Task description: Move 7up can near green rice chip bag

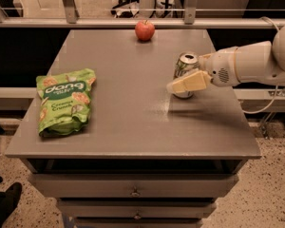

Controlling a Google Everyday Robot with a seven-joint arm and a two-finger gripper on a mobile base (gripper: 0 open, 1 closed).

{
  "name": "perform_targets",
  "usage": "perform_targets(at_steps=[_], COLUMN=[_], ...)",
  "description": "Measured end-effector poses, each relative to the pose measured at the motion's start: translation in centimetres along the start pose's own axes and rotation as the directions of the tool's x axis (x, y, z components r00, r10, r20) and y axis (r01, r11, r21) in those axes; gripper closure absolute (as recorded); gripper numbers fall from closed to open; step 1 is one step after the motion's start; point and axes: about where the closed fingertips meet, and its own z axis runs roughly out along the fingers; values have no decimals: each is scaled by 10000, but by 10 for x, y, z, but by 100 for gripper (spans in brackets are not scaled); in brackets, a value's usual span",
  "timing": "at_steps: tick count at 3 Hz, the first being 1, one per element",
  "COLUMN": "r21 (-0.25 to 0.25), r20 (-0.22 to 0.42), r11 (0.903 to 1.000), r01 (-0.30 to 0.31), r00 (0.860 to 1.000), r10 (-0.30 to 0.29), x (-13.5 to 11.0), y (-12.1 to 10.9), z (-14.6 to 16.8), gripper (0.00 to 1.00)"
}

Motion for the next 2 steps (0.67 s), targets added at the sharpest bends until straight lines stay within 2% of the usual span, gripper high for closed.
perform_targets(at_steps=[1,2], r21=[99,321], r20=[453,1023], r11=[9999,9994], r01=[-67,160], r00=[9990,9946], r10=[62,-192], x=[-8,-36], y=[-3,-15], z=[4,-1], gripper=[43,75])
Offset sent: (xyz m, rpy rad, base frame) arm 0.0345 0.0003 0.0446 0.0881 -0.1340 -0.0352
